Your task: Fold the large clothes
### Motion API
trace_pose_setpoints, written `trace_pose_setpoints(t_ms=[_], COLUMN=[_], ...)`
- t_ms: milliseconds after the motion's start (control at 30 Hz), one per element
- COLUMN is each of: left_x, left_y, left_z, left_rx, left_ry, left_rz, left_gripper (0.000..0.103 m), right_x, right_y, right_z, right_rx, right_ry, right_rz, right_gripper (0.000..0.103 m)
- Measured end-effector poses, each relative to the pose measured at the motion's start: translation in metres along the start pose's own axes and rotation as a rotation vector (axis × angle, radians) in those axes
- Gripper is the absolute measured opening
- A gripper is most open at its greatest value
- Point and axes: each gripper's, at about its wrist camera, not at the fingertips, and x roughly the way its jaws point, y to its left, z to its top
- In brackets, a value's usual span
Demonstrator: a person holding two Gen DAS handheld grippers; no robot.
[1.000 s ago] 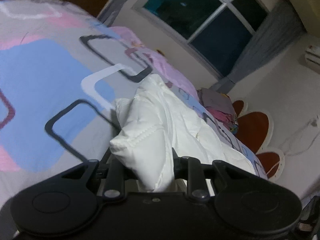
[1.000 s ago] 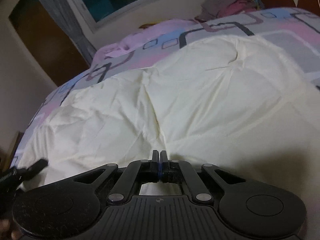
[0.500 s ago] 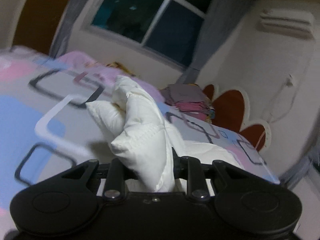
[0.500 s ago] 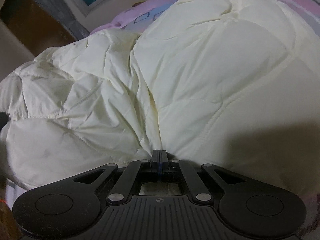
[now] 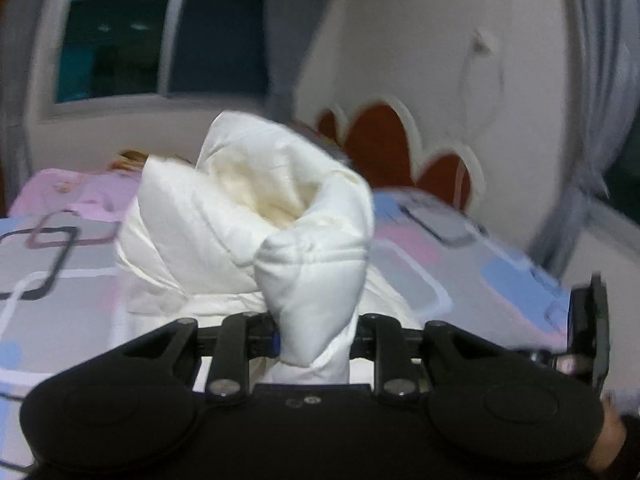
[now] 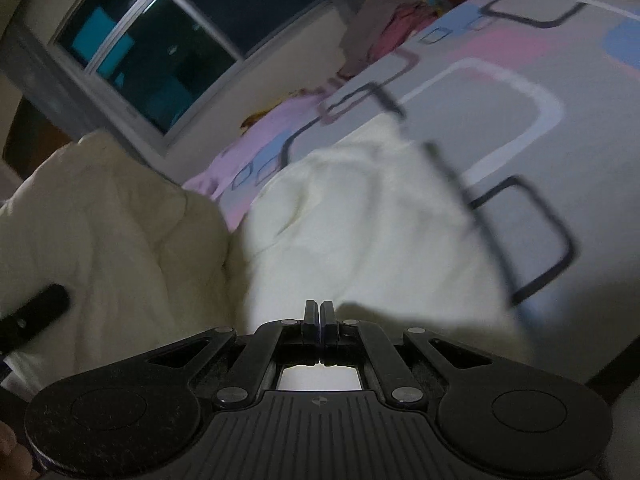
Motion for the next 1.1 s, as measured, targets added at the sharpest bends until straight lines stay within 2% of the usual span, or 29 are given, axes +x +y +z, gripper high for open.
trace_pose_setpoints(t_ms=[167, 233, 267, 300, 367, 433, 533, 567, 600, 633, 667, 800, 833, 867, 933, 1033, 1067, 1100], left_x=[0.060, 0.087, 0.098, 0.110, 0.128, 0.138, 0.133, 0.125, 0.115, 0.107, 0.096, 0.053, 0.044, 0.038, 0.031, 0.045, 0.054, 0.061], left_y=[-0.047, -0.058, -0.060, -0.062, -0.066, -0.078, -0.080, -0.078, -0.077, -0.078, -0.075, -0.043, -0.030, -0.018, 0.010, 0.055, 0.065, 0.075], left_z=[-0.009, -0.019, -0.025, -0.032, -0.044, -0.046, -0.048, -0.045, -0.041, -0.035, -0.030, -0.010, -0.006, -0.003, 0.000, -0.005, -0.007, -0.010], left_rx=[0.023, 0.006, -0.021, -0.055, -0.080, -0.038, -0.020, -0.021, -0.025, -0.032, -0.047, -0.143, -0.167, -0.185, -0.201, -0.250, -0.279, -0.303], left_ry=[0.165, 0.219, 0.239, 0.251, 0.268, 0.275, 0.286, 0.277, 0.267, 0.252, 0.234, 0.128, 0.102, 0.083, 0.035, 0.041, 0.065, 0.075], left_rz=[-0.066, -0.106, -0.138, -0.168, -0.152, -0.142, -0.146, -0.163, -0.172, -0.178, -0.190, -0.225, -0.217, -0.207, -0.135, -0.023, -0.002, -0.011], left_gripper=[0.037, 0.056, 0.076, 0.086, 0.084, 0.084, 0.084, 0.084, 0.084, 0.084, 0.085, 0.082, 0.081, 0.076, 0.072, 0.062, 0.057, 0.057], right_x=[-0.026, -0.037, -0.041, -0.043, -0.050, -0.055, -0.061, -0.062, -0.064, -0.066, -0.069, -0.080, -0.084, -0.086, -0.083, -0.064, -0.057, -0.049], right_y=[-0.036, -0.054, -0.061, -0.069, -0.081, -0.088, -0.087, -0.084, -0.080, -0.076, -0.070, -0.037, -0.028, -0.019, 0.005, 0.032, 0.038, 0.042], right_z=[0.031, 0.041, 0.044, 0.048, 0.051, 0.053, 0.053, 0.055, 0.056, 0.056, 0.056, 0.061, 0.061, 0.061, 0.061, 0.060, 0.055, 0.052], right_rx=[0.043, 0.052, 0.056, 0.063, 0.075, 0.079, 0.069, 0.060, 0.046, 0.031, 0.007, -0.078, -0.098, -0.120, -0.175, -0.278, -0.305, -0.321], right_ry=[-0.009, -0.015, -0.017, -0.018, -0.013, -0.011, -0.014, -0.017, -0.031, -0.058, -0.101, -0.157, -0.175, -0.185, -0.174, -0.127, -0.108, -0.072], right_rz=[-0.002, -0.014, -0.021, -0.028, -0.038, -0.047, -0.053, -0.054, -0.059, -0.065, -0.066, -0.009, 0.008, 0.027, 0.056, 0.017, -0.023, -0.064], right_gripper=[0.000, 0.000, 0.000, 0.000, 0.000, 0.000, 0.000, 0.009, 0.025, 0.068, 0.080, 0.080, 0.079, 0.073, 0.067, 0.048, 0.043, 0.040])
